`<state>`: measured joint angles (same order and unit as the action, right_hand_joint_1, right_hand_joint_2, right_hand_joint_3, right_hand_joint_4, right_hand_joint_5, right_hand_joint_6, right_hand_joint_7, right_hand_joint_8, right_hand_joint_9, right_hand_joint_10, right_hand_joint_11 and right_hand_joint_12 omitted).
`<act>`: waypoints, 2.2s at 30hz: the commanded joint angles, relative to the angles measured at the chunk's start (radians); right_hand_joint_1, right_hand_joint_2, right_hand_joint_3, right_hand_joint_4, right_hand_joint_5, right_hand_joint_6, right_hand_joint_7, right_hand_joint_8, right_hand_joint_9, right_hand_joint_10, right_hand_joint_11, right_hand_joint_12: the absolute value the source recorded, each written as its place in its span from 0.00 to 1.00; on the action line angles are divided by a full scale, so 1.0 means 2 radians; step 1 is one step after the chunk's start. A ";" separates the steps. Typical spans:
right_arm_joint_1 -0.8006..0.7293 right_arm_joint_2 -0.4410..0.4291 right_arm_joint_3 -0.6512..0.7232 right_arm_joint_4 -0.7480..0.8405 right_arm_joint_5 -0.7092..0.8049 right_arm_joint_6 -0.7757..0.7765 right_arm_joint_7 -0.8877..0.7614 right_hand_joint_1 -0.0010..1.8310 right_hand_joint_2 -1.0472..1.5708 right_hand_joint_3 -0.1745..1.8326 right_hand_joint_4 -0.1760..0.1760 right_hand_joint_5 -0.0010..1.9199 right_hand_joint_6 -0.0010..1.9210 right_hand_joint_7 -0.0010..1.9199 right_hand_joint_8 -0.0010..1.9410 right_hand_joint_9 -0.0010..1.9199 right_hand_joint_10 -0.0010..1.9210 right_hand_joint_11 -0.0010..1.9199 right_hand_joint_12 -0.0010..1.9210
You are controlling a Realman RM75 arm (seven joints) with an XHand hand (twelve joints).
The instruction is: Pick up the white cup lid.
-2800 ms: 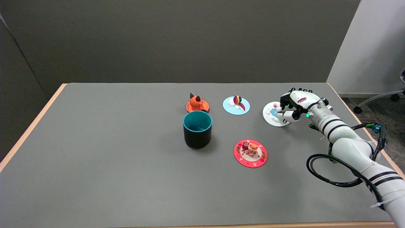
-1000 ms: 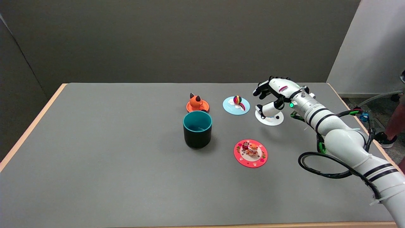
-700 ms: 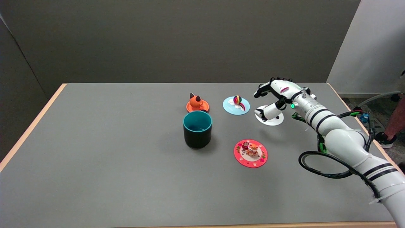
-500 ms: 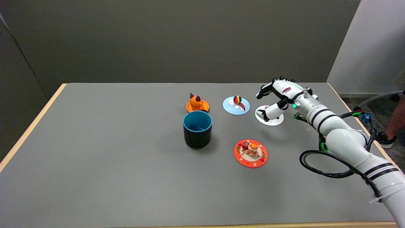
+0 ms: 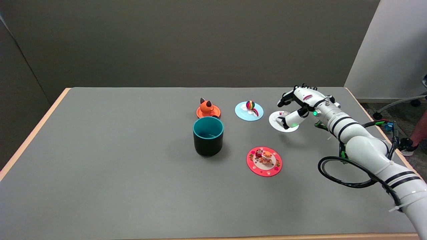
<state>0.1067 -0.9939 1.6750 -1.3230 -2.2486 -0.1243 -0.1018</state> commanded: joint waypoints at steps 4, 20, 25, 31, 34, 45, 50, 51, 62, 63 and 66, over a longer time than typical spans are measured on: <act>0.011 0.001 -0.002 0.034 0.000 0.014 -0.001 0.42 0.56 0.58 0.57 0.42 0.17 0.46 0.12 0.28 0.09 0.05 0.08; 0.042 -0.003 -0.025 0.079 0.000 0.027 -0.001 0.43 0.57 0.57 0.55 0.42 0.17 0.48 0.12 0.29 0.09 0.05 0.08; 0.048 0.000 -0.032 0.088 -0.001 0.024 -0.001 0.44 0.58 0.58 0.55 0.42 0.17 0.48 0.12 0.29 0.09 0.05 0.08; 0.053 0.009 -0.040 0.088 -0.028 0.015 -0.008 0.45 0.59 0.58 0.58 0.43 0.19 0.48 0.12 0.31 0.09 0.06 0.08; 0.055 0.012 -0.043 0.088 -0.035 0.012 -0.008 0.45 0.59 0.58 0.58 0.43 0.19 0.49 0.12 0.31 0.09 0.07 0.08; 0.054 0.027 -0.054 0.094 -0.036 0.007 -0.009 0.46 0.59 0.59 0.63 0.43 0.19 0.48 0.12 0.31 0.09 0.08 0.09; 0.050 0.024 -0.053 0.095 -0.036 0.007 -0.009 0.46 0.59 0.59 0.63 0.43 0.19 0.48 0.12 0.31 0.09 0.08 0.09; 0.050 0.024 -0.054 0.096 -0.036 0.007 -0.009 0.46 0.59 0.59 0.63 0.43 0.19 0.48 0.12 0.31 0.09 0.08 0.09; 0.053 0.027 -0.056 0.093 -0.036 0.011 -0.009 0.47 0.60 0.57 0.64 0.44 0.20 0.50 0.15 0.34 0.09 0.08 0.09; 0.053 0.028 -0.056 0.093 -0.036 0.011 -0.009 0.48 0.61 0.56 0.62 0.44 0.21 0.50 0.17 0.35 0.09 0.08 0.08; 0.056 0.029 -0.058 0.093 -0.036 0.011 -0.009 0.48 0.62 0.54 0.59 0.45 0.20 0.48 0.24 0.37 0.10 0.08 0.09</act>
<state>0.2075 -0.9487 1.5724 -1.1387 -2.3151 -0.1028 -0.1185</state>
